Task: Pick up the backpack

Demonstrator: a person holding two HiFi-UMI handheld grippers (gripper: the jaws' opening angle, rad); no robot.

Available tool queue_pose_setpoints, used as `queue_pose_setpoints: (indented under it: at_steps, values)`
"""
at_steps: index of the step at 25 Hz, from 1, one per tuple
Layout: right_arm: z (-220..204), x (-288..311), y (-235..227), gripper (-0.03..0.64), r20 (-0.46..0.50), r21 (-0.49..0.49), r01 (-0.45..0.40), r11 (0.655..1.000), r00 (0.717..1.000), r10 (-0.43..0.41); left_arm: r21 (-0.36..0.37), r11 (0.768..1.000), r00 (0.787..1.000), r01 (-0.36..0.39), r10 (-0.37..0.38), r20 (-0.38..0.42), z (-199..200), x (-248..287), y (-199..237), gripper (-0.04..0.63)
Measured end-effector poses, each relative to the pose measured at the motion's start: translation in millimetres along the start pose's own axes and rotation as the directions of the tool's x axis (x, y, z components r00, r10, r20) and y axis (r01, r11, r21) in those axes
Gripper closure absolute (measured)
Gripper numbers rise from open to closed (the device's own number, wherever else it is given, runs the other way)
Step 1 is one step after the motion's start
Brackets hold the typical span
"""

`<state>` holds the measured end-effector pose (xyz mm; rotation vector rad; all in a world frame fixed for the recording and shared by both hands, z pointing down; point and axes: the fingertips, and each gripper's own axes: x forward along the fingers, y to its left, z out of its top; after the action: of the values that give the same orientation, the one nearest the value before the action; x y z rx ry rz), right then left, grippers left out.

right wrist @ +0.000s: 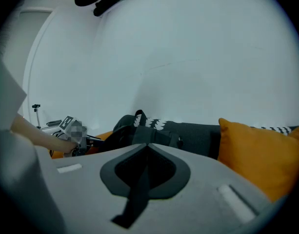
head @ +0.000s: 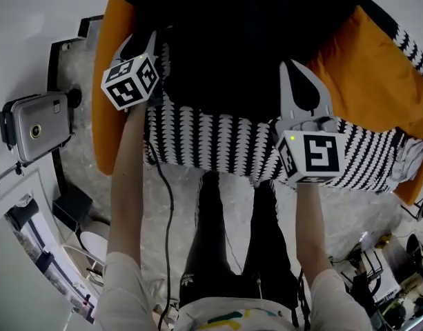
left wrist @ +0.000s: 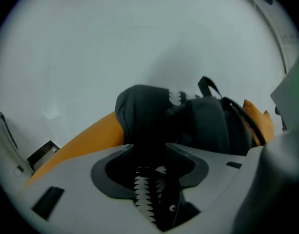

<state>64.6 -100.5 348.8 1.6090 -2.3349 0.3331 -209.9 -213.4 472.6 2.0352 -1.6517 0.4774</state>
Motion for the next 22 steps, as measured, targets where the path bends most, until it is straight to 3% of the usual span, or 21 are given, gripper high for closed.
queue_pose_setpoints:
  at_steps: [1, 3, 7, 10, 12, 18, 22]
  values:
    - [-4, 7, -6, 0.615, -0.009, 0.004, 0.004, 1.000, 1.000, -0.004, 0.020, 1.000, 0.999, 0.015, -0.014, -0.038, -7, 11, 4, 0.391]
    - [-16, 20, -17, 0.482, -0.053, 0.015, 0.005, 1.000, 0.999, -0.004, 0.038, 0.996, 0.993, 0.080, -0.077, -0.093, -17, 27, 1, 0.375]
    - [-43, 39, -46, 0.471, -0.143, 0.081, 0.053, 0.995, 0.989, -0.041, 0.046, 0.976, 0.973, 0.212, -0.206, -0.108, -17, 40, -21, 0.356]
    - [-63, 47, -54, 0.446, -0.203, 0.105, 0.047, 0.993, 0.979, -0.025, 0.077, 0.944, 0.941, 0.321, -0.308, -0.140, -21, 46, -37, 0.356]
    - [-71, 52, -52, 0.436, -0.233, 0.105, 0.028, 0.994, 0.972, -0.002, 0.059, 0.928, 0.922, 0.367, -0.355, -0.152, -24, 50, -43, 0.347]
    - [-82, 55, -36, 0.367, -0.273, 0.200, -0.031, 0.979, 0.958, 0.086, 0.025, 0.903, 0.886, 0.429, -0.415, -0.208, -37, 56, -63, 0.321]
    - [-86, 60, -38, 0.333, -0.301, 0.200, -0.024, 0.980, 0.950, 0.085, 0.016, 0.913, 0.892, 0.408, -0.395, -0.219, -39, 64, -75, 0.310]
